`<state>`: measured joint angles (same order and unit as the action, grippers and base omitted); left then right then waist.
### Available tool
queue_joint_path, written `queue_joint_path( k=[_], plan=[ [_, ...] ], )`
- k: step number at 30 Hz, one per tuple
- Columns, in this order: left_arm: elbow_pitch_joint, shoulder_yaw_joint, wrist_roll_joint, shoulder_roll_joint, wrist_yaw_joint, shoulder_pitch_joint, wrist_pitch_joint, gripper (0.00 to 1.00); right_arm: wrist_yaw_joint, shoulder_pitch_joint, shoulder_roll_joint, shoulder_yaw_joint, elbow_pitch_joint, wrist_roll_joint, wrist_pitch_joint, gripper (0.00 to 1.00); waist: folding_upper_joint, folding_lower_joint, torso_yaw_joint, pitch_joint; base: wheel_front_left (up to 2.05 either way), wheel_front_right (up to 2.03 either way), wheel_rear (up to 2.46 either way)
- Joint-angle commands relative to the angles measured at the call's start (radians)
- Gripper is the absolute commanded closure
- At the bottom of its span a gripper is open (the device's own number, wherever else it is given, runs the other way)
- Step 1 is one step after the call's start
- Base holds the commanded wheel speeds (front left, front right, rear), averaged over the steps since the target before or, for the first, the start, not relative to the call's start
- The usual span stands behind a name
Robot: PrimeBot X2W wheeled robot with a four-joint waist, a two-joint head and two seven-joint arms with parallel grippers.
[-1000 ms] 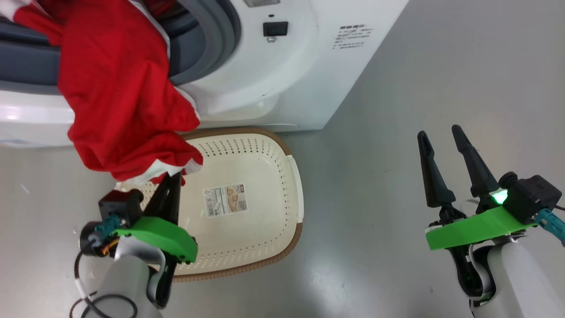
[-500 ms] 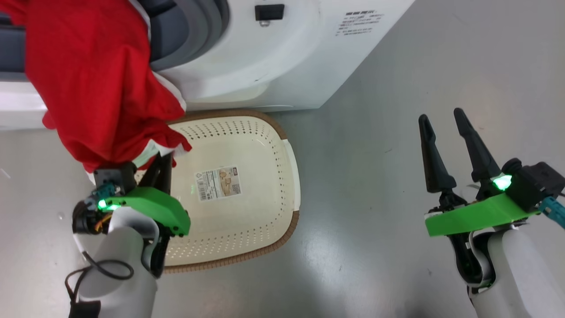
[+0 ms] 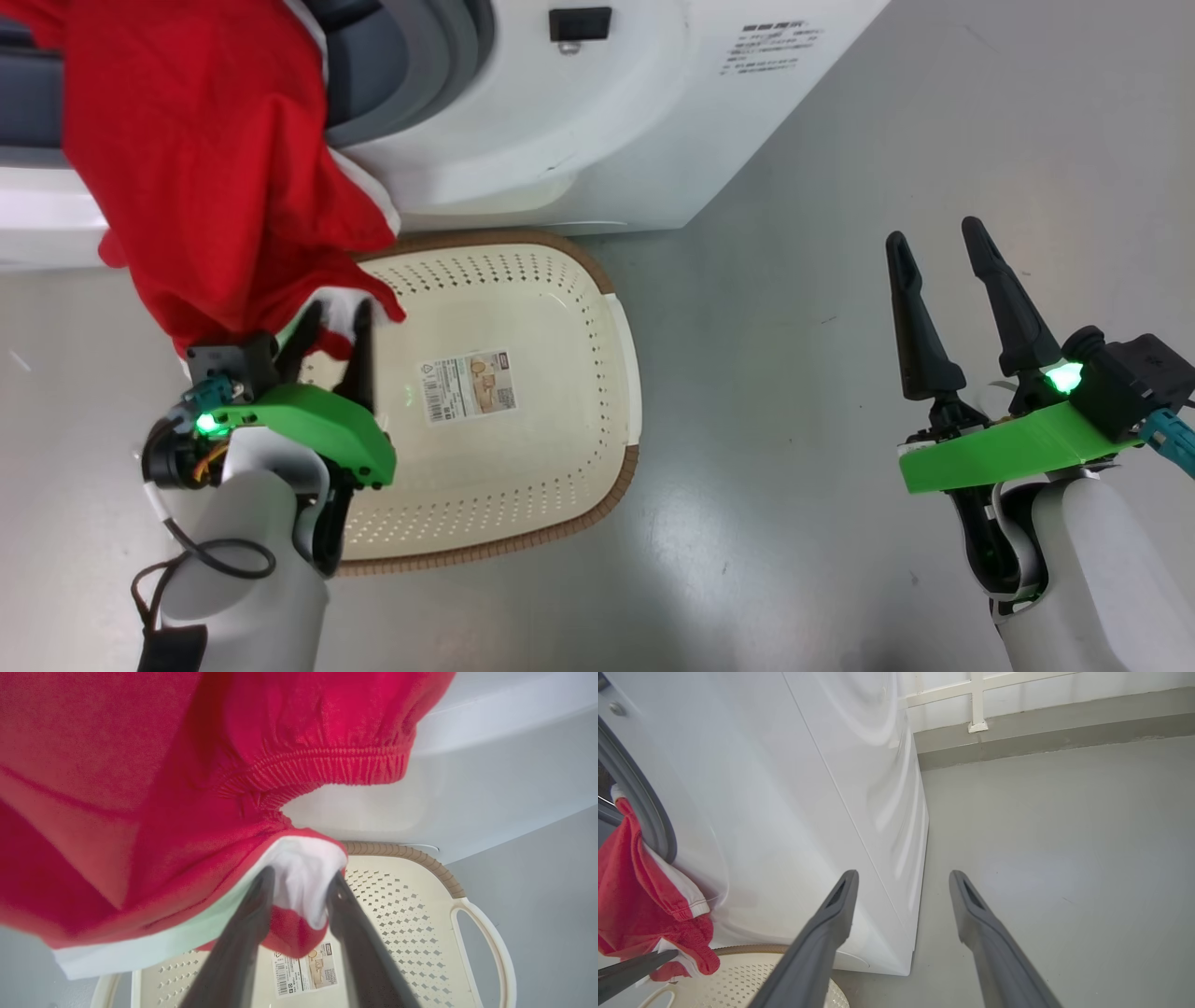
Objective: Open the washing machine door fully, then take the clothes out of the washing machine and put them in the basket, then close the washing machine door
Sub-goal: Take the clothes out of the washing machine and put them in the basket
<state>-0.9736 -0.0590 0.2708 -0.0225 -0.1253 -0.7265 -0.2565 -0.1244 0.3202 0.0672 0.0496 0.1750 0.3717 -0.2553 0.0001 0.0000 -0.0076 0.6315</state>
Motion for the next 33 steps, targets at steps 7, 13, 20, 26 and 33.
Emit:
queue_joint_path(
  k=[7,13,20,26,33],
  plan=[
    [0.066,0.004,0.028,-0.028,-0.005,0.041,-0.005,0.0,-0.006,-0.014,0.003,0.021,-0.014,-0.003,-0.006,0.0,-0.0001,0.0,0.017,-0.024,0.0,0.0,0.0],
    [0.151,-0.008,0.032,-0.028,-0.005,0.077,-0.005,0.0,-0.006,-0.024,0.008,0.023,-0.012,-0.004,-0.006,0.0,-0.0001,0.0,0.028,-0.044,0.0,0.0,0.0],
    [0.299,0.022,0.02,-0.028,-0.005,0.145,-0.005,0.0,-0.006,-0.045,0.017,0.024,-0.009,-0.004,-0.006,0.0,-0.0001,0.0,0.04,-0.078,0.0,0.0,0.0],
    [0.453,0.058,-0.004,-0.028,-0.005,0.225,-0.005,0.0,-0.006,-0.062,0.023,0.023,-0.009,-0.004,-0.006,0.0,-0.0001,0.0,0.048,-0.098,0.0,0.0,0.0],
    [0.573,0.087,-0.012,-0.028,-0.005,0.307,-0.005,0.0,-0.006,-0.073,0.028,0.021,-0.007,-0.003,-0.006,0.0,-0.0001,0.0,0.056,-0.113,0.0,0.0,0.0]
  ],
)
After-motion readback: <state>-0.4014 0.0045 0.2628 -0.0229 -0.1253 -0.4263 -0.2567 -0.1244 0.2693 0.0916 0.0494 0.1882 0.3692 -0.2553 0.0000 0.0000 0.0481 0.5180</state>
